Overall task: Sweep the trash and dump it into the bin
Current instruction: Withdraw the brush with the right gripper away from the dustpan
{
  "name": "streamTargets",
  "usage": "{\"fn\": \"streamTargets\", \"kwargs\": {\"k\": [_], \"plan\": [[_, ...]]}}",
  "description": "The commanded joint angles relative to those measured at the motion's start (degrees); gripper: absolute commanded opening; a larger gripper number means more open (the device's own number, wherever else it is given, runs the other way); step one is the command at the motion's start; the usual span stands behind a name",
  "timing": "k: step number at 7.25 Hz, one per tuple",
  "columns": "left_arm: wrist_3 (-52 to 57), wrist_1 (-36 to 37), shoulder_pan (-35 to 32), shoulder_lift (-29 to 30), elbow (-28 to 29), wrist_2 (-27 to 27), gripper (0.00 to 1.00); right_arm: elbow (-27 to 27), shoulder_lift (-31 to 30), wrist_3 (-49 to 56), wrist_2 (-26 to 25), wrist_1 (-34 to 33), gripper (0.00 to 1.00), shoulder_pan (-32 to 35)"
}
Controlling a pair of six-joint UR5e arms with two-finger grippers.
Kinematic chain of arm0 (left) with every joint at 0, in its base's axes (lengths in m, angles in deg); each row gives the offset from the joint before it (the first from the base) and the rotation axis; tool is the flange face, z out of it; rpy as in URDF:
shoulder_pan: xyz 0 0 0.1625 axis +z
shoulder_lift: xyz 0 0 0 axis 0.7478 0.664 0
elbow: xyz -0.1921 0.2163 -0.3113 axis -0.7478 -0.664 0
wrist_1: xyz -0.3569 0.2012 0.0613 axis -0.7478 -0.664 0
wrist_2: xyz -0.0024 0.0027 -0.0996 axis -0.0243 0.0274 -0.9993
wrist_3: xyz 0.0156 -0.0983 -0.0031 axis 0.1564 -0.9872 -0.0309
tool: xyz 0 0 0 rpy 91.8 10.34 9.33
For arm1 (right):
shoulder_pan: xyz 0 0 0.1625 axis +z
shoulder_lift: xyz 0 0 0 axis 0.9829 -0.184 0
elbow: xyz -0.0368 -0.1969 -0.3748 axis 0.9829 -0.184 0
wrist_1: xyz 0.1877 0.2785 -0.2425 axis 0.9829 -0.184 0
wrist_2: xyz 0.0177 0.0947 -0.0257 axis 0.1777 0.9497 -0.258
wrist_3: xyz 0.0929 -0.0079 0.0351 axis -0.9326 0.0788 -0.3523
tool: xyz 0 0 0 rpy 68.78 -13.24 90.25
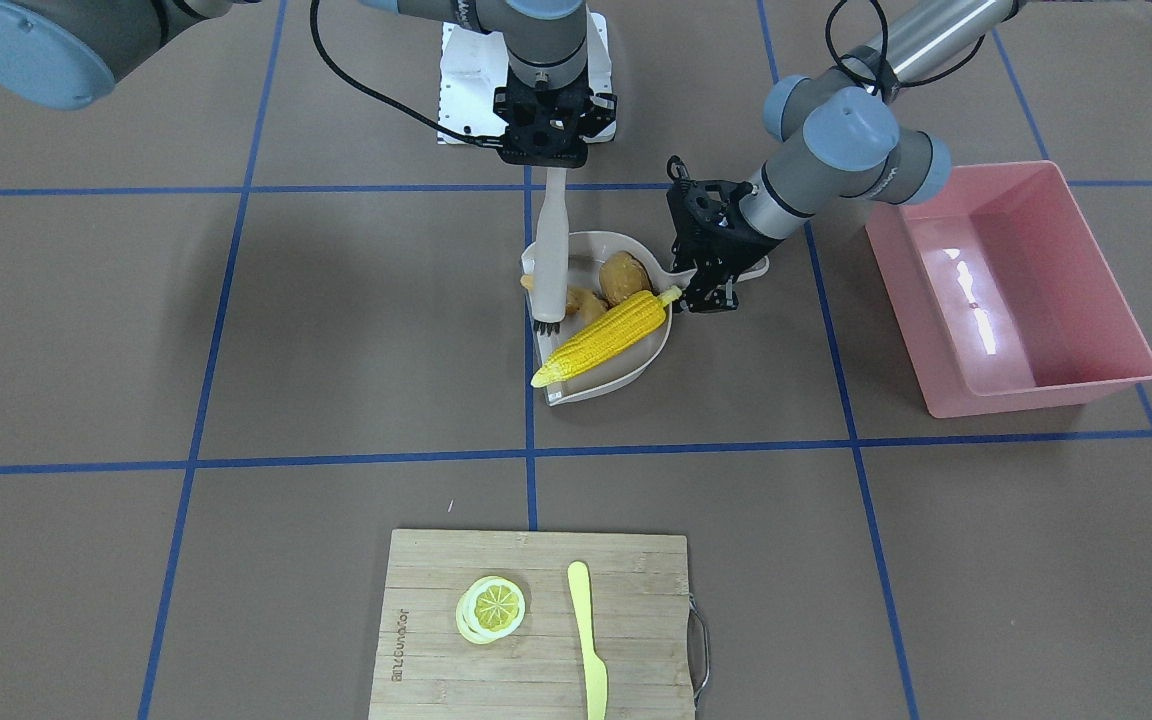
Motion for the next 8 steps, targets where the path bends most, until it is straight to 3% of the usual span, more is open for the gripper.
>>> {"fn": "streamTargets", "kwargs": {"k": [1,2,4,7,8], "plan": [[0.01,-0.16,0.00,0.00,-0.56,-0.20,0.00,3.05,0.43,4.85,2.26,-7.55,0.00,4.41],[0.01,-0.25,0.00,0.00,-0.56,-0.29,0.00,7.34,-2.71,9.59,2.27,-11.68,0.00,7.04],[-0.17,-0.69,0.00,-0.09,-1.09,-0.64,0.00,19.73,-18.66,15.84,2.18,-11.73,0.00,12.48],[-0.70,-3.23,-0.35,-0.88,-3.01,-0.73,0.00,23.46,-35.72,33.47,1.91,-9.54,0.00,22.58],[-0.70,-3.24,-0.61,-0.97,-4.24,-0.64,0.00,24.34,-44.22,36.85,2.35,-3.44,0.00,25.58]]}}
